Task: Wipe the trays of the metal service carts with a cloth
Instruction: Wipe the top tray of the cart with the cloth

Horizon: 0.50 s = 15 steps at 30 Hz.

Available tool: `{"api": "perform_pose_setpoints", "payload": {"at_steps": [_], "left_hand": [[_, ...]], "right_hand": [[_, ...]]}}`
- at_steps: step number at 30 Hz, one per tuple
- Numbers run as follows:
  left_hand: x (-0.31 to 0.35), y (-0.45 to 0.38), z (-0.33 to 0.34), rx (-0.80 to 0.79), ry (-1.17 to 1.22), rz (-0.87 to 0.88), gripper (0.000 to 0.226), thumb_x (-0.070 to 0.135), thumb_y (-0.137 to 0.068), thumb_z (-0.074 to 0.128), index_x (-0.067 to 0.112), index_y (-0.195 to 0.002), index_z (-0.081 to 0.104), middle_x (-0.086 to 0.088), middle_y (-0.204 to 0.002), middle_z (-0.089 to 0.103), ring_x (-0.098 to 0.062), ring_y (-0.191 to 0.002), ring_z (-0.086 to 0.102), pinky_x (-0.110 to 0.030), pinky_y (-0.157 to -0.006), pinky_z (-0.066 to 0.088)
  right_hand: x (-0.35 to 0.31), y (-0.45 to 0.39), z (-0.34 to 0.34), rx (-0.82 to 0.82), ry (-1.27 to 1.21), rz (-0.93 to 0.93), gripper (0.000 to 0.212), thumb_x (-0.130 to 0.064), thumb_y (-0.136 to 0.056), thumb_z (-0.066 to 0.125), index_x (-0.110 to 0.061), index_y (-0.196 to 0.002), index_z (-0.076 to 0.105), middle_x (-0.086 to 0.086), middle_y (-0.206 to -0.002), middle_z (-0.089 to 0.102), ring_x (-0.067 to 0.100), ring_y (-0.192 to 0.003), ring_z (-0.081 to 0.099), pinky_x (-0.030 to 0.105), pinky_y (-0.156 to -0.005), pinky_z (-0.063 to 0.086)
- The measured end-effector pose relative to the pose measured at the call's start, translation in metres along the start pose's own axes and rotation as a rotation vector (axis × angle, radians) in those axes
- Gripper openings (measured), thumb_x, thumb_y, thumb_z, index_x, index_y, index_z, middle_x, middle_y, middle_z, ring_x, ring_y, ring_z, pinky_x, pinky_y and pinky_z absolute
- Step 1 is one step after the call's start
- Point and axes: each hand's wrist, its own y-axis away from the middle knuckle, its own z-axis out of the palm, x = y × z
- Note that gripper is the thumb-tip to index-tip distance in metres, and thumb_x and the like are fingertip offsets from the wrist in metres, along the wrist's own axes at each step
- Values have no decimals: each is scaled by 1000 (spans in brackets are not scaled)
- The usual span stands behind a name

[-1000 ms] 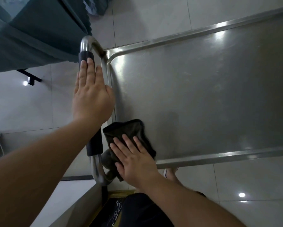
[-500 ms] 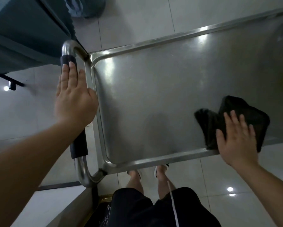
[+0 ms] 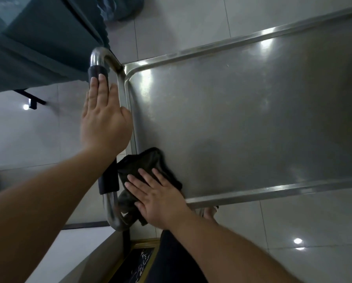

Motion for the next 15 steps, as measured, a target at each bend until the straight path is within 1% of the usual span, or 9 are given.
{"api": "perform_pose_setpoints", "payload": {"at_steps": [1, 3, 5, 8, 10, 12, 14, 15], "left_hand": [[0, 0, 1, 0, 4, 3, 64, 40, -107, 27, 19, -167, 21, -2, -178, 1, -15, -163, -6, -36, -127, -4], [-2, 0, 2, -3, 15, 7, 64, 41, -107, 27, 19, -167, 21, -2, -178, 0, -13, -163, -8, -37, -128, -3], [-4, 0, 3, -8, 28, 19, 64, 42, -108, 26, 20, -168, 19, -1, -178, -2, -9, -161, -14, -38, -129, -2], [-8, -1, 2, -22, 52, 29, 64, 44, -109, 26, 23, -168, 15, 2, -178, -5, 0, -154, -27, -36, -128, -4], [-8, 0, 1, -39, 73, 27, 65, 45, -108, 27, 24, -168, 14, 3, -178, -7, 2, -153, -29, -36, -127, -5], [-7, 0, -1, -57, 92, 18, 66, 46, -108, 26, 24, -168, 15, 4, -178, -8, -1, -155, -26, -37, -127, -5], [-5, 0, -4, -69, 105, 8, 66, 46, -107, 26, 23, -168, 16, 3, -178, -8, -6, -159, -21, -38, -128, -5], [-3, 0, -5, -75, 106, 7, 66, 46, -107, 25, 22, -168, 16, 3, -178, -8, -8, -160, -19, -38, -128, -5]], "right_hand": [[13, 1, -5, -9, 19, -44, 63, -47, -110, 27, -29, -168, 12, -9, -175, 6, 17, -162, -7, 47, -129, -7], [49, 11, -18, 32, 44, -35, 63, -48, -108, 36, -30, -167, 24, -9, -174, 18, 16, -162, 6, 46, -130, 1], [97, 29, -37, 120, 47, 106, 62, -48, -105, 41, -30, -164, 33, -8, -171, 28, 18, -161, 17, 47, -130, 9], [187, 66, -72, 238, 66, 418, 63, -48, -102, 38, -28, -161, 40, -4, -169, 34, 24, -157, 29, 49, -128, 16], [245, 89, -97, 314, 27, 711, 65, -48, -101, 35, -25, -162, 38, 0, -170, 33, 29, -157, 28, 52, -126, 15], [281, 95, -116, 376, -49, 1024, 68, -51, -101, 30, -25, -165, 31, -1, -173, 23, 27, -160, 18, 54, -128, 10], [288, 81, -124, 407, -102, 1255, 69, -53, -103, 22, -27, -167, 21, -6, -176, 12, 23, -162, 7, 55, -129, 4], [282, 70, -124, 425, -121, 1319, 70, -53, -103, 19, -27, -168, 18, -7, -176, 9, 23, -162, 4, 55, -129, 2]]}}
